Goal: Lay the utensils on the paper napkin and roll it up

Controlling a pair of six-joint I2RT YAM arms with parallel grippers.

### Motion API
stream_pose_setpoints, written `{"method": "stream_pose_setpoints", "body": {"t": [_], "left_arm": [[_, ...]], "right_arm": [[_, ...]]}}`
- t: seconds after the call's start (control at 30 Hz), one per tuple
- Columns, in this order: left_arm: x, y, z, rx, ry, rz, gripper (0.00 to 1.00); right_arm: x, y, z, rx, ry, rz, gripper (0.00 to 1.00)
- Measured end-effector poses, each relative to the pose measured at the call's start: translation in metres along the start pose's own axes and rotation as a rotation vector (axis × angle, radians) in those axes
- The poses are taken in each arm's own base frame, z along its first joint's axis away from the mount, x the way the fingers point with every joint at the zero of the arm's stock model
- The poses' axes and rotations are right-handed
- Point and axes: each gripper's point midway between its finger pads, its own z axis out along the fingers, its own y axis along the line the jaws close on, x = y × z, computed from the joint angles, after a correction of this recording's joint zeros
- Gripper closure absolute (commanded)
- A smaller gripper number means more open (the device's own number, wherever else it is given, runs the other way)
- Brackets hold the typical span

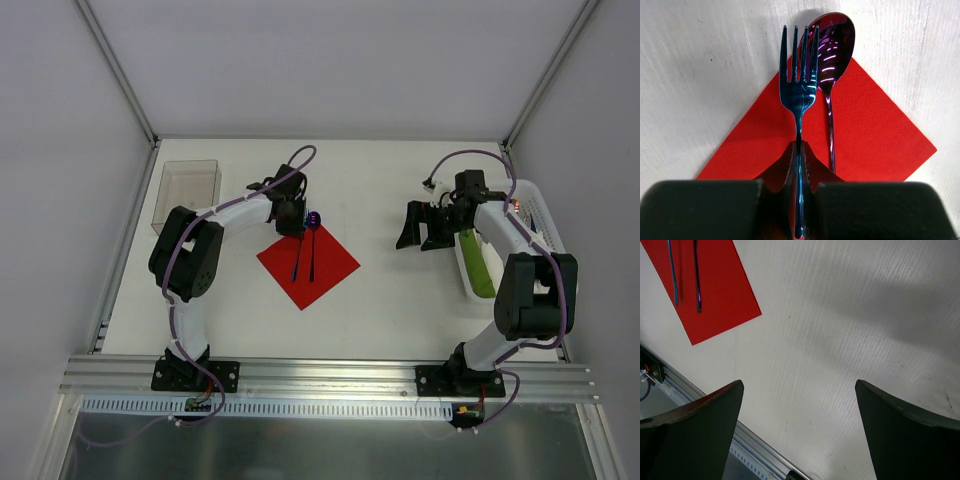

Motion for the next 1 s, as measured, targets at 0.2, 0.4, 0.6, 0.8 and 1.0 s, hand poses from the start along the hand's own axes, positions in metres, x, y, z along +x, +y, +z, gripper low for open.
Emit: {"method": "stream_pose_setpoints", "body": {"t": [0.2, 0.4, 0.6, 0.8, 1.0], "left_arm": [[0.0, -0.001, 0.001, 0.001, 0.0, -0.014, 1.0], [0.002, -0.006, 0.006, 0.003, 0.01, -0.01, 1.0], [0.006, -0.007, 0.01, -0.001, 0.022, -0.019, 0.95], [0.004, -0.008, 0.01, -0.001, 0.019, -0.03, 0.94], [-0.001, -0.01, 0.011, 0.002, 0.009, -0.034, 0.94]], "right_arm": [[0.0, 0.0, 0.0, 0.0, 0.0, 0.0, 0.01], [0.0, -0.001, 0.001, 0.0, -0.001, -0.001, 0.01], [0.002, -0.001, 0.002, 0.0, 0.001, 0.001, 0.01], [0.002, -0.002, 0.002, 0.0, 0.002, 0.001, 0.01], [0.002, -0.002, 0.003, 0.0, 0.003, 0.002, 0.01]]}}
